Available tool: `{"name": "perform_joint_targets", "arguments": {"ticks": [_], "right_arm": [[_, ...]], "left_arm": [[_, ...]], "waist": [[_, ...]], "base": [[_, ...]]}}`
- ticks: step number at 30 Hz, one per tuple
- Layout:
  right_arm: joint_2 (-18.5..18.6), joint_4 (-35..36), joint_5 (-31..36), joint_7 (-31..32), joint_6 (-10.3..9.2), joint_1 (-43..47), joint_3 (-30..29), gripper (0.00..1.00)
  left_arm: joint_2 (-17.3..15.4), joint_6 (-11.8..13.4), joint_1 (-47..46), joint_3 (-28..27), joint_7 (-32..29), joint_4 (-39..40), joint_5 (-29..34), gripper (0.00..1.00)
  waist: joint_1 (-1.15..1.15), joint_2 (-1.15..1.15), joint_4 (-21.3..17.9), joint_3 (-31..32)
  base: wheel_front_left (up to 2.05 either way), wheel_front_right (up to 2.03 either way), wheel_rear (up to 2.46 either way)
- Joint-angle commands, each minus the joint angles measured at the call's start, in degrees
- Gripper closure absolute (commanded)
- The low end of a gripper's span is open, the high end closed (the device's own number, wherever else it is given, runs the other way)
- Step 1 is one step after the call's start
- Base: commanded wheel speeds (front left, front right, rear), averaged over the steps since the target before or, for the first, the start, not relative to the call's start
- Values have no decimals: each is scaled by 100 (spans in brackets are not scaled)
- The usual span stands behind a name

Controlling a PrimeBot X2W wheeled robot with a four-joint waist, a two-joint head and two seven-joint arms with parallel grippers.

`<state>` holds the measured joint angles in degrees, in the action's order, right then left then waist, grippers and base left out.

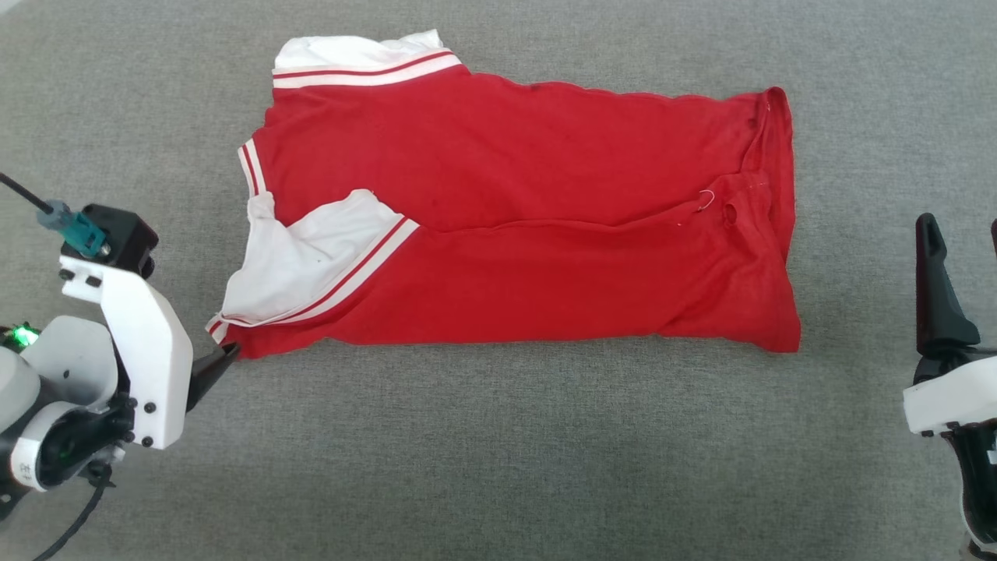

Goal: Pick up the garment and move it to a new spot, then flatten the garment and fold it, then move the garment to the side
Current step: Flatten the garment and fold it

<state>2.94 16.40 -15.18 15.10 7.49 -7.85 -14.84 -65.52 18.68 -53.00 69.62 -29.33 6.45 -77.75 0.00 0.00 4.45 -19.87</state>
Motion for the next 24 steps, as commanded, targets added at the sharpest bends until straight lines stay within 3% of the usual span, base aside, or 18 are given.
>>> {"name": "perform_joint_targets", "arguments": {"ticks": [1,11,16,21,22,23,24], "right_arm": [[-4,27,-31,-16,0,0,25,0],[-4,-41,-62,29,0,-143,206,0],[-4,-90,-39,127,0,-208,339,0],[-5,-189,55,567,0,-176,675,0],[-4,-219,45,681,0,-174,749,0],[-5,-270,43,833,0,-169,824,0],[-3,-326,27,1003,-1,-165,863,0]], "left_arm": [[15,25,81,15,-27,-28,39,0],[492,-404,181,15,230,-1102,-52,0],[881,-623,166,41,160,-1830,-163,0],[1272,-812,190,128,21,-2402,-207,0],[1334,-877,212,163,-65,-2473,-218,35],[1397,-963,209,193,-105,-2519,-161,90],[1459,-1025,196,204,-107,-2574,-155,100]], "waist": [[0,0,-14,-7],[0,0,-208,-166],[0,0,-276,-240],[0,0,-287,-274],[0,0,-281,-277],[0,0,-272,-281],[0,0,-262,-288]], "base": [[0,0,0],[0,0,0],[0,0,0],[0,0,0],[0,0,0],[0,0,0],[0,0,0]]}}
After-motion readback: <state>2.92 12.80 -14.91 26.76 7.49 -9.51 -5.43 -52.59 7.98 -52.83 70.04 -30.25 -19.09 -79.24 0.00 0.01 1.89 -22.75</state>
